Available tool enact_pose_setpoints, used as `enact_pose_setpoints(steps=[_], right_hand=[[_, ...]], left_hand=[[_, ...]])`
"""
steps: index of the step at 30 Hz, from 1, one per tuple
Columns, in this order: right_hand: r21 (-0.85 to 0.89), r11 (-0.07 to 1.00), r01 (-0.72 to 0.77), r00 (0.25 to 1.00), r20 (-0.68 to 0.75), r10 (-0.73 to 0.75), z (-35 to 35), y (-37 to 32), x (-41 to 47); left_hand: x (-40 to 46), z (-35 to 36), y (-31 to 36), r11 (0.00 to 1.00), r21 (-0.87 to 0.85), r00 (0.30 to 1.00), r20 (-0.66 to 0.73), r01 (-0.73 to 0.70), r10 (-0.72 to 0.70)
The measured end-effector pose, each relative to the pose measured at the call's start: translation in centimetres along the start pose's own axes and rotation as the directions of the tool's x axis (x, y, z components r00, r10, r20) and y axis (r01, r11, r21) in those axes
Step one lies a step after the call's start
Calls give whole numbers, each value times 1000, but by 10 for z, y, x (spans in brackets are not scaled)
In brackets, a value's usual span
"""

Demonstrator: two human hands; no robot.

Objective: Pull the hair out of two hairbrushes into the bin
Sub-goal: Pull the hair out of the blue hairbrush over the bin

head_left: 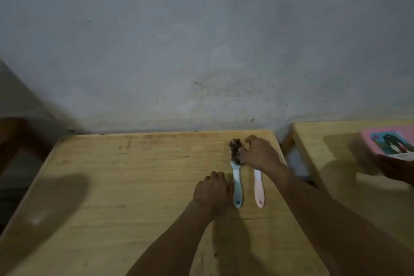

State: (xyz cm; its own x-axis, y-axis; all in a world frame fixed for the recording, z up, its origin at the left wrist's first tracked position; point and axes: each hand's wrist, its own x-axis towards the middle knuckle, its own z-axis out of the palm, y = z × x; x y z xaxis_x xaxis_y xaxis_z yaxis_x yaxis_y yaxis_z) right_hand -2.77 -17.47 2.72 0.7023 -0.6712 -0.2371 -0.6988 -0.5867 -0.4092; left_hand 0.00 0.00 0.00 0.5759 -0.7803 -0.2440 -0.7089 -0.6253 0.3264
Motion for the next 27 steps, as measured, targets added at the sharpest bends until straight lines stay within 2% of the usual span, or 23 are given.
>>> enact_pose_setpoints(steps=[8,13,16,19,23,25,27], right_hand=[[-123,991,-45,995,80,55,23,-13,34],[-80,992,-94,993,68,99,25,-28,47],[-123,989,-88,991,87,99,24,-36,50],[-128,991,-51,995,83,62,15,-49,46],[-110,994,-9,995,96,19,-1,-77,28],[-111,994,11,993,117,2,-7,-92,18],[-99,994,39,992,125,-27,-8,-106,10]], left_hand=[[41,24,6,988,-137,994,91,69,-57],[55,29,-16,930,-357,994,96,88,-57],[61,29,-31,846,-514,985,158,142,-69],[62,24,-45,701,-684,974,217,202,-70],[51,17,-61,485,-864,984,176,134,41],[42,13,-67,452,-888,994,109,88,20],[30,9,-74,493,-869,999,11,28,-38]])
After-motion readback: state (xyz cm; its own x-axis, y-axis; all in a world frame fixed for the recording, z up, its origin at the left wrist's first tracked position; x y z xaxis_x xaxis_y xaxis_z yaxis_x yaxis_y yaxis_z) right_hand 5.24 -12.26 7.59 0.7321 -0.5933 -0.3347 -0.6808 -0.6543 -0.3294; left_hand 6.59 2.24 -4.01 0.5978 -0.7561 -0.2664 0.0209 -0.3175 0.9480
